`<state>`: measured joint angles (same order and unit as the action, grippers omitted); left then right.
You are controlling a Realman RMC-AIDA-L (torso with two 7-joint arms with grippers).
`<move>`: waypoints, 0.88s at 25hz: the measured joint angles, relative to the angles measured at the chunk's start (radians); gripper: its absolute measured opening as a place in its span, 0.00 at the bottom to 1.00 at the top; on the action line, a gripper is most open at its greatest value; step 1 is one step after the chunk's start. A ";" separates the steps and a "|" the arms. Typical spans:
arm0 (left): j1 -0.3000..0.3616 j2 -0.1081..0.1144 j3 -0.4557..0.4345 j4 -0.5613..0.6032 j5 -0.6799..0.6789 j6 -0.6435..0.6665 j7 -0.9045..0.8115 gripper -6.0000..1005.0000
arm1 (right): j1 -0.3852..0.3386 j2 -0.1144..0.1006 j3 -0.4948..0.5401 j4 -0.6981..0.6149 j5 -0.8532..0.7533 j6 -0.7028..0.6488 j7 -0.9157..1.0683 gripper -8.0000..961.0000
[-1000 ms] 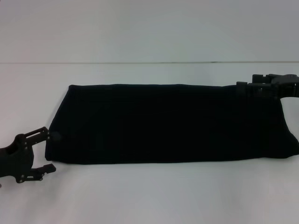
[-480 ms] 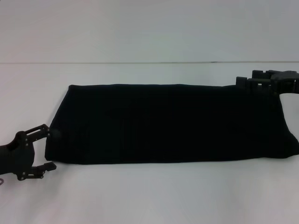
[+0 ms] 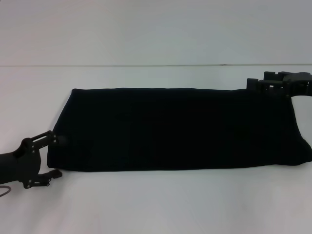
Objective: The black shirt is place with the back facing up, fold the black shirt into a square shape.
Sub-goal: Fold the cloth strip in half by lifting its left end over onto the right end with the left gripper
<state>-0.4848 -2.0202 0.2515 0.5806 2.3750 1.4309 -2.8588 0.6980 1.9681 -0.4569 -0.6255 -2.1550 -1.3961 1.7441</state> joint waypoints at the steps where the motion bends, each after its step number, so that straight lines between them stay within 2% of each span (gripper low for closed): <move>1: -0.002 0.000 0.000 -0.002 0.000 -0.003 0.002 0.96 | 0.000 0.000 0.000 0.000 0.000 0.001 0.000 0.96; 22: -0.047 0.010 0.034 -0.004 0.005 -0.089 0.067 0.96 | 0.001 0.000 0.000 -0.004 0.011 0.003 0.000 0.96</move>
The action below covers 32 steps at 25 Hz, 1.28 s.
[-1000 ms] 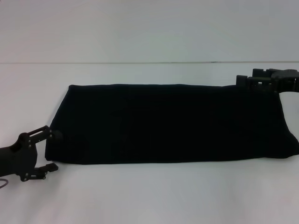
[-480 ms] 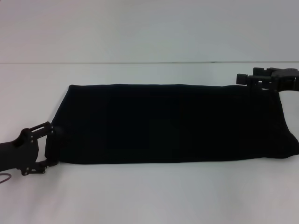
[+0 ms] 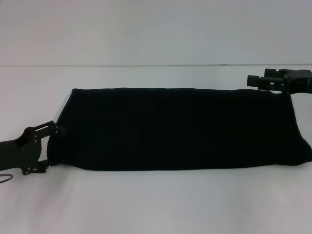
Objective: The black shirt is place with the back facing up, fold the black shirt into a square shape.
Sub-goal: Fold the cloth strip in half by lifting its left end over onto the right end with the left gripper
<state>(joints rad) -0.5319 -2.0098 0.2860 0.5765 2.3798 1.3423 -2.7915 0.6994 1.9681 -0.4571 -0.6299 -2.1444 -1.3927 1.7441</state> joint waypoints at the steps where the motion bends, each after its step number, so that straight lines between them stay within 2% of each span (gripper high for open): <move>1: -0.001 0.000 0.005 0.000 0.000 -0.002 0.005 0.96 | 0.000 0.000 0.000 0.000 0.000 0.000 0.000 0.96; 9: 0.002 0.010 0.002 0.013 0.001 0.039 0.016 0.96 | 0.000 0.000 0.000 -0.001 0.000 0.000 0.000 0.96; 19: 0.011 0.011 -0.001 0.012 0.003 0.083 0.014 0.96 | 0.000 0.000 0.000 -0.002 0.000 0.000 0.001 0.96; 32: 0.012 0.007 0.007 -0.011 0.004 0.051 0.030 0.96 | 0.000 0.000 0.002 -0.002 0.000 0.002 0.000 0.96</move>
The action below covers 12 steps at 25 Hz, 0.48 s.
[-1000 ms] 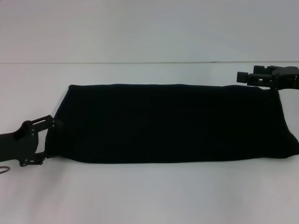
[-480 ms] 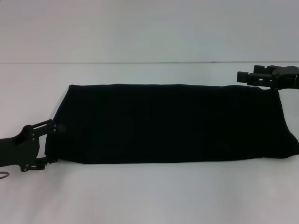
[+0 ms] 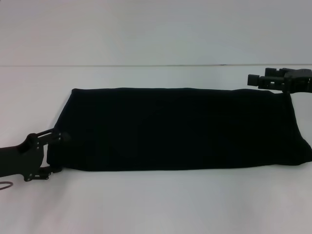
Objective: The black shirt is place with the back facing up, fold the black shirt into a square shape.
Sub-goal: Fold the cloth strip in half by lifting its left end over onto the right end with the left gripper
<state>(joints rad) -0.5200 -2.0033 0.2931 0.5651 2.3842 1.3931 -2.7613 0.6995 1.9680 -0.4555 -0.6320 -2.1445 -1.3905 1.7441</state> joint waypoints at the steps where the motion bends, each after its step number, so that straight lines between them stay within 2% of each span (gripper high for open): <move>1: 0.000 0.000 0.000 0.000 0.000 -0.001 0.000 0.96 | 0.000 0.000 0.000 0.000 0.000 0.000 0.000 0.96; 12: 0.000 -0.002 0.011 -0.020 0.001 -0.027 0.002 0.96 | 0.003 0.000 0.000 0.001 0.000 0.007 0.000 0.96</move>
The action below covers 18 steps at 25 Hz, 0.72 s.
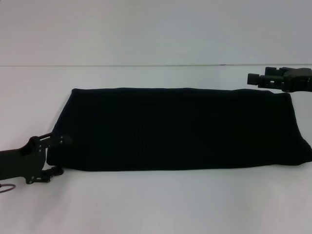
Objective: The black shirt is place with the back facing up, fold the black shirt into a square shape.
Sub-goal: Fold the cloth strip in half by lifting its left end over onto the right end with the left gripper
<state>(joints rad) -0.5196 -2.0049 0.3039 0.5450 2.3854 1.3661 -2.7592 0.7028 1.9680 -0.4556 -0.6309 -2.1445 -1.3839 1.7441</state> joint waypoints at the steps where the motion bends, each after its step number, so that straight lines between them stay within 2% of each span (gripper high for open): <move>1: 0.000 0.000 0.000 -0.002 0.000 -0.002 0.001 0.96 | 0.001 0.000 0.000 0.000 0.000 0.000 0.000 0.96; 18: -0.006 0.000 0.000 -0.005 -0.006 -0.043 0.010 0.96 | 0.001 0.000 0.000 0.000 0.000 0.004 0.000 0.96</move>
<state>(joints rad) -0.5253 -2.0049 0.3037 0.5398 2.3794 1.3234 -2.7493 0.7042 1.9680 -0.4555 -0.6307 -2.1445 -1.3801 1.7441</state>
